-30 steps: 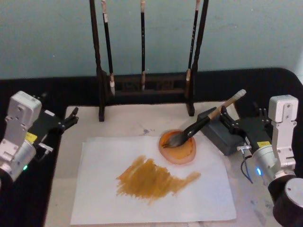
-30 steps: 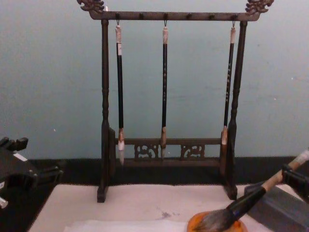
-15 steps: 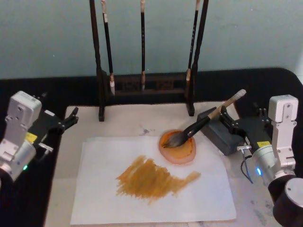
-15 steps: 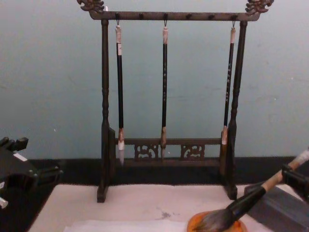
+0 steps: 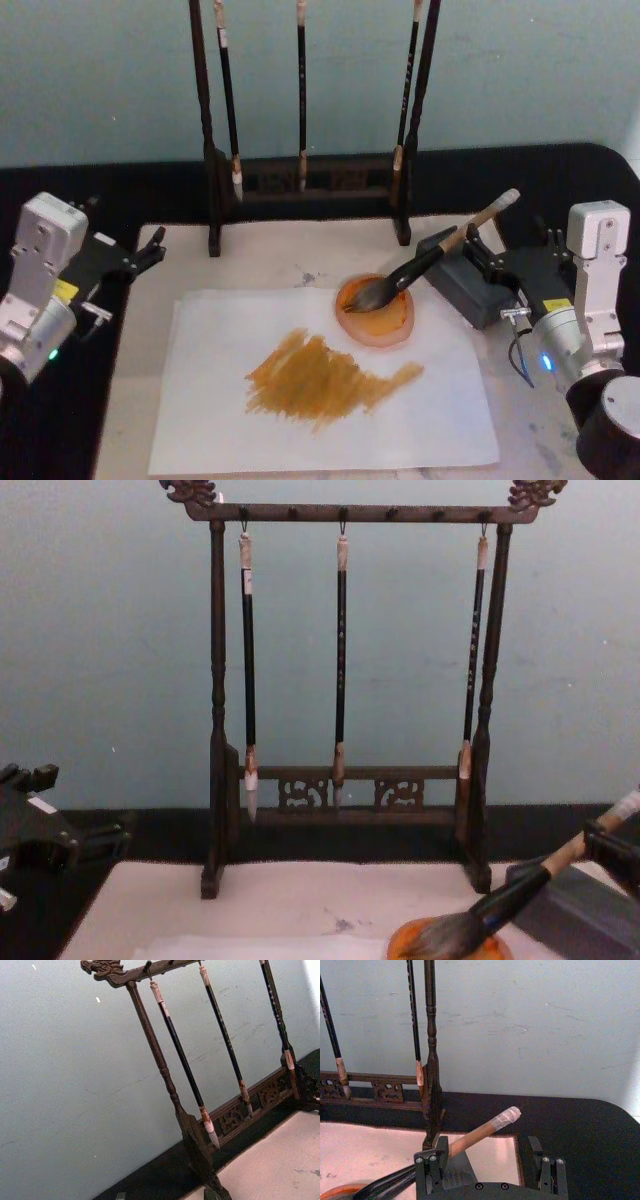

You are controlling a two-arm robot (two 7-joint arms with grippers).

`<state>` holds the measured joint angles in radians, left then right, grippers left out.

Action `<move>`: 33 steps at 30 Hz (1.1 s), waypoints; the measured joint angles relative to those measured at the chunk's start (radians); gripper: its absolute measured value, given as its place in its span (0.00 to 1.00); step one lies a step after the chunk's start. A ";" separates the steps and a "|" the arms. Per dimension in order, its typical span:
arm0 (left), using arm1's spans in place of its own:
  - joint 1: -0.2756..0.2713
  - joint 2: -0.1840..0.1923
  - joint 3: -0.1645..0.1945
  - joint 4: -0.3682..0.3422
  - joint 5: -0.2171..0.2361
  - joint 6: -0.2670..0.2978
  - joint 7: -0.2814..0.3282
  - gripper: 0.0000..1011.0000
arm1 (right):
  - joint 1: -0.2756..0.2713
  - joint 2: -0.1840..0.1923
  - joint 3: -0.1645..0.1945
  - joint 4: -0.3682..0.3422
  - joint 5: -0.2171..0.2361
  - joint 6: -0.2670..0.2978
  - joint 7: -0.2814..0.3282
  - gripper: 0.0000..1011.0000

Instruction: Pick up the brush from the inkstone, write on the paper, then place the brush back to its original position.

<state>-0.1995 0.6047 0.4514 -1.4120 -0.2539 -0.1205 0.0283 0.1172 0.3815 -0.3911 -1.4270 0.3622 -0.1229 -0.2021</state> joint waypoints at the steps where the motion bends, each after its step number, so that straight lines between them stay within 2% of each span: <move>1: 0.000 0.000 0.000 0.000 0.000 0.000 0.000 1.00 | 0.000 0.000 0.000 0.000 0.000 0.000 0.000 0.99; 33: 0.000 0.000 0.000 0.000 0.000 0.000 0.000 1.00 | 0.000 0.000 0.000 0.000 0.000 0.000 0.000 0.99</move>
<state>-0.1995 0.6047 0.4514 -1.4120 -0.2539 -0.1205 0.0283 0.1172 0.3815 -0.3910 -1.4270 0.3623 -0.1229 -0.2021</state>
